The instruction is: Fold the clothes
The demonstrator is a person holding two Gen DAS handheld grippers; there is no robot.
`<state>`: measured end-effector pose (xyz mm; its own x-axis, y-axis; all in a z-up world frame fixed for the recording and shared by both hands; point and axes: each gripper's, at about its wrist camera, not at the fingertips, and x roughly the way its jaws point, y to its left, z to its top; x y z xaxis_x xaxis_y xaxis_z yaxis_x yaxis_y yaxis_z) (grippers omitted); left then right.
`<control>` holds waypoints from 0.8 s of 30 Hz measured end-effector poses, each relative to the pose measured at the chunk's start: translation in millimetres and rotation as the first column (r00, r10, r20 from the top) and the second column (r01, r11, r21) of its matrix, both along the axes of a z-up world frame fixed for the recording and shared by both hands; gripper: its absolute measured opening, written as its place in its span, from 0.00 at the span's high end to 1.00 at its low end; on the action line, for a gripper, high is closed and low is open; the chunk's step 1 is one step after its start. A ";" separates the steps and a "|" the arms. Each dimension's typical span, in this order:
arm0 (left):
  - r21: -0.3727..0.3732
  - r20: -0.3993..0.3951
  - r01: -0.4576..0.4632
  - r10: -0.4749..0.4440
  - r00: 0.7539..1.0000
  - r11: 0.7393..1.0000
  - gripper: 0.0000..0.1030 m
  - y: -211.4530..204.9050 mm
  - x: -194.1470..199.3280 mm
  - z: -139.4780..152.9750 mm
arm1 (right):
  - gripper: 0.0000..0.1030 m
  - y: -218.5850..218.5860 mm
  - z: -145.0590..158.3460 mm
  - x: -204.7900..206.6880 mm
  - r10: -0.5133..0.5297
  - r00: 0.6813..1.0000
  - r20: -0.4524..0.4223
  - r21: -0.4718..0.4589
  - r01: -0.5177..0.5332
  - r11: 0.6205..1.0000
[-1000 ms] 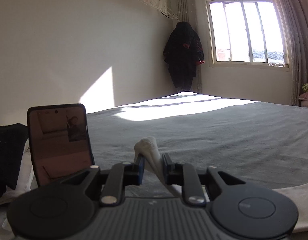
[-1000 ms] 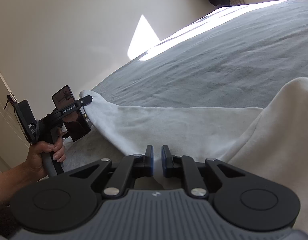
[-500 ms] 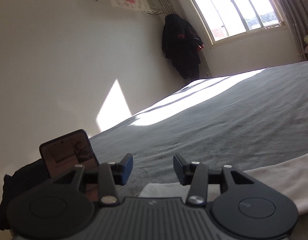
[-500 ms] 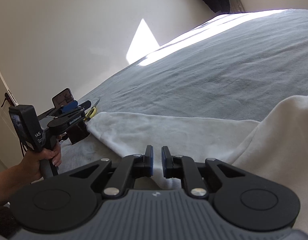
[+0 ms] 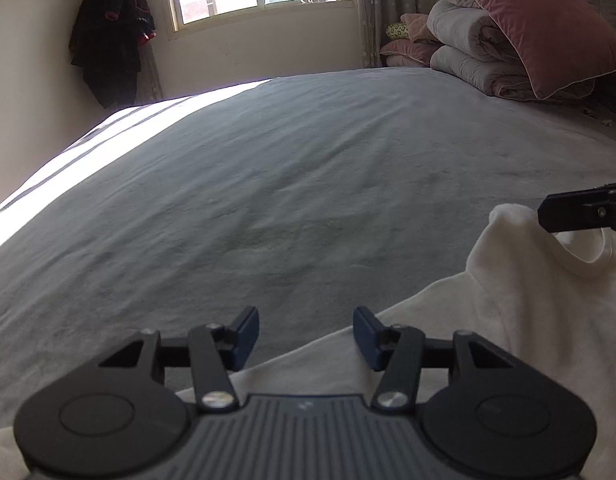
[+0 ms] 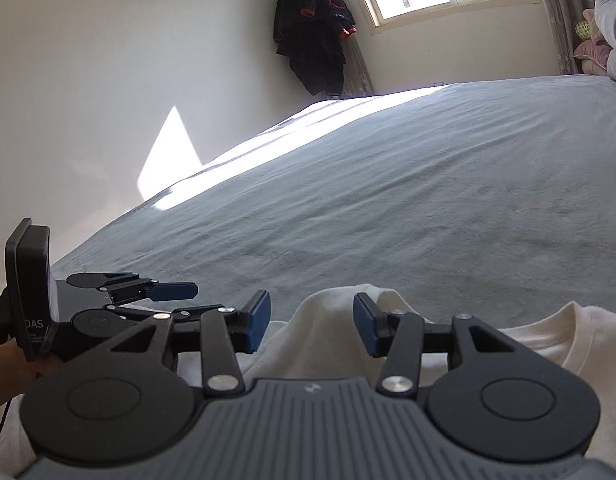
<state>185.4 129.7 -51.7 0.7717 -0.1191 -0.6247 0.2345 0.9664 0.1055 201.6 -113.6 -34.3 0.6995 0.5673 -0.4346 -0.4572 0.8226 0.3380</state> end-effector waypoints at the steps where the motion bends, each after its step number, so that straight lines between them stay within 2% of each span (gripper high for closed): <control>1: -0.016 -0.016 0.010 -0.011 1.000 1.000 0.48 1.4 4.5 -2.3 | 0.51 -1.7 -4.7 3.7 -0.025 1.000 -0.011 -0.017 0.025 1.000; 4: -0.046 -0.045 0.023 -0.025 0.999 0.999 0.48 8.8 9.3 0.9 | 0.51 1.0 -18.0 12.6 -0.077 0.997 -0.032 -0.071 0.075 0.995; 7: -0.047 -0.060 0.052 -0.055 0.997 0.998 0.48 11.6 7.7 6.6 | 0.51 12.4 -26.1 16.2 -0.081 0.996 -0.020 -0.123 0.078 0.989; 10: -0.087 -0.074 0.084 -0.090 0.993 0.993 0.48 18.6 9.2 11.0 | 0.51 22.8 -31.1 17.5 -0.088 0.996 0.000 -0.177 0.087 0.980; 14: -0.100 -0.131 0.144 -0.157 0.979 0.984 0.42 21.3 12.6 3.3 | 0.50 31.5 -37.7 20.3 -0.102 0.994 0.024 -0.242 0.105 0.965; 17: -0.121 -0.144 0.126 -0.143 0.979 0.985 0.42 22.8 14.9 2.4 | 0.49 36.7 -40.3 21.1 -0.096 0.994 0.043 -0.293 0.104 0.950; 18: -0.121 -0.141 0.116 -0.132 0.981 0.986 0.45 22.3 14.6 2.3 | 0.49 37.2 -40.6 20.8 -0.095 0.994 0.046 -0.304 0.104 0.947; 20: -0.100 -0.127 0.114 -0.127 0.984 0.988 0.63 17.3 12.3 1.2 | 0.53 35.8 -40.5 19.9 -0.093 0.995 0.045 -0.305 0.103 0.947; 21: -0.095 -0.126 0.110 -0.122 0.985 0.989 0.85 13.7 10.6 0.9 | 0.58 35.6 -40.5 20.0 -0.093 0.995 0.046 -0.304 0.102 0.947; 22: -0.074 -0.116 0.101 -0.109 0.987 0.992 0.94 7.4 6.7 1.1 | 0.62 35.3 -40.4 20.1 -0.092 0.995 0.046 -0.304 0.102 0.947; 24: 0.017 -0.061 0.083 -0.082 0.995 0.996 0.96 -9.8 -4.8 2.4 | 0.69 36.4 -38.7 17.1 -0.091 0.994 0.055 -0.309 0.104 0.946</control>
